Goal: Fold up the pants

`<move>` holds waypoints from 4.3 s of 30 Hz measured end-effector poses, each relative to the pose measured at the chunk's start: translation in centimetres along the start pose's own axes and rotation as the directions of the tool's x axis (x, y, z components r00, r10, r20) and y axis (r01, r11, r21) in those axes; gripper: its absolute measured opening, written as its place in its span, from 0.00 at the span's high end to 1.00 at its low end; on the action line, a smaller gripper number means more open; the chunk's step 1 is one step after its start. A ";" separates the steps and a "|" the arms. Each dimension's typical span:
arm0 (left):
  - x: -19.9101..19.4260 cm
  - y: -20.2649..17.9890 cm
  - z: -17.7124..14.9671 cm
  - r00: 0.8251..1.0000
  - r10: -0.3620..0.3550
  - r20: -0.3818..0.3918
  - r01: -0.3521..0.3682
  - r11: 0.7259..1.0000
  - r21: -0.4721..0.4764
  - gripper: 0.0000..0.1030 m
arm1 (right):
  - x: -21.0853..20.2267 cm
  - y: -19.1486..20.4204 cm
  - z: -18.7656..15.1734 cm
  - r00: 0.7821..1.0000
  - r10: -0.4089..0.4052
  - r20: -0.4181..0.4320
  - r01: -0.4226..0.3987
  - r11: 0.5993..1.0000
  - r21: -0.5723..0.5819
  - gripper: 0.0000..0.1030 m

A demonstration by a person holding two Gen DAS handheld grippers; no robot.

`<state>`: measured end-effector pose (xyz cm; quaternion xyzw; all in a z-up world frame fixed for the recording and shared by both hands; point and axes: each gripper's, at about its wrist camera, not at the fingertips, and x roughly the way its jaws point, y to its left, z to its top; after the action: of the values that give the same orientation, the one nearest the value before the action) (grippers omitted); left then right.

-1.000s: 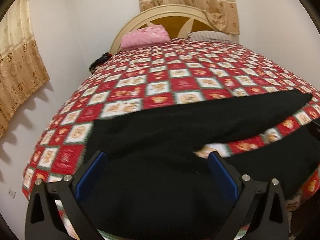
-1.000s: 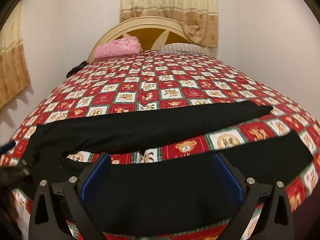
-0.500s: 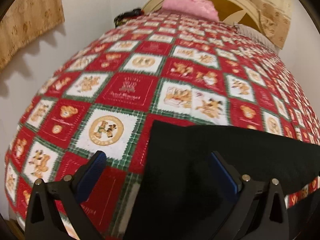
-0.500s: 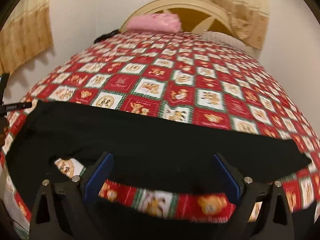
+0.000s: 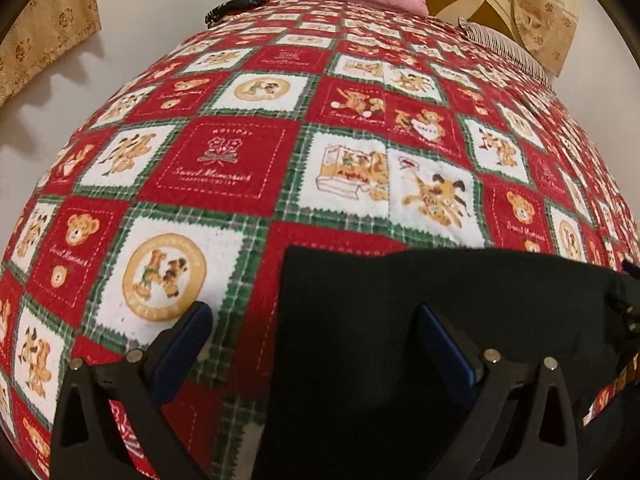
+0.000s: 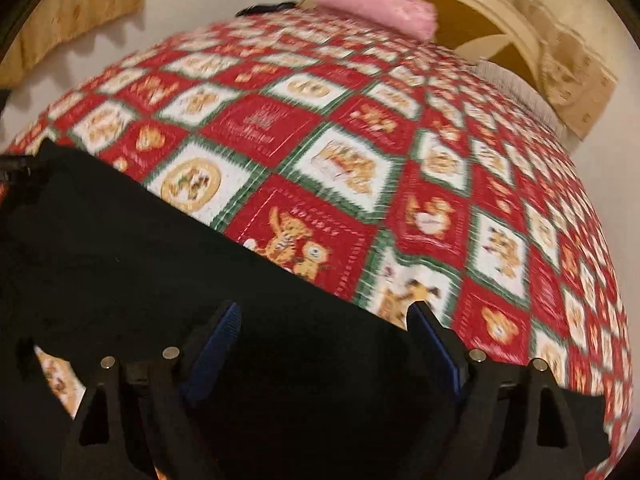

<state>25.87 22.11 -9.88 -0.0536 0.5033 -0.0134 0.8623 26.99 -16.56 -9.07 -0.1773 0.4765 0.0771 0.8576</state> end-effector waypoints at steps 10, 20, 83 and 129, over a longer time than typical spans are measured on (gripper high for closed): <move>-0.1 -1.3 1.1 0.998 -0.038 0.051 0.036 0.999 0.040 0.47 | 0.2 1.5 0.3 0.983 0.181 -0.010 -0.181 0.975 -0.126 0.93; -5.0 -1.9 1.8 0.978 -0.047 0.204 0.044 0.999 0.019 0.83 | -6.9 1.1 0.1 0.977 0.153 0.148 -0.144 0.987 -0.073 0.98; -8.1 -0.8 -12.0 0.922 -0.296 0.249 0.381 0.799 -0.464 0.03 | -6.2 -2.9 -15.2 0.835 0.364 0.412 -0.548 0.480 0.685 0.34; -14.7 -2.5 -9.9 0.751 -0.472 0.462 0.634 0.710 -0.306 0.93 | -14.3 -28.2 -21.2 0.953 -0.026 0.301 -0.278 0.320 0.906 0.34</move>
<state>10.12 20.03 -1.70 -0.4015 0.2899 -0.1503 0.8557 11.10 -50.11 -0.70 0.4007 0.3279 -0.1228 0.8466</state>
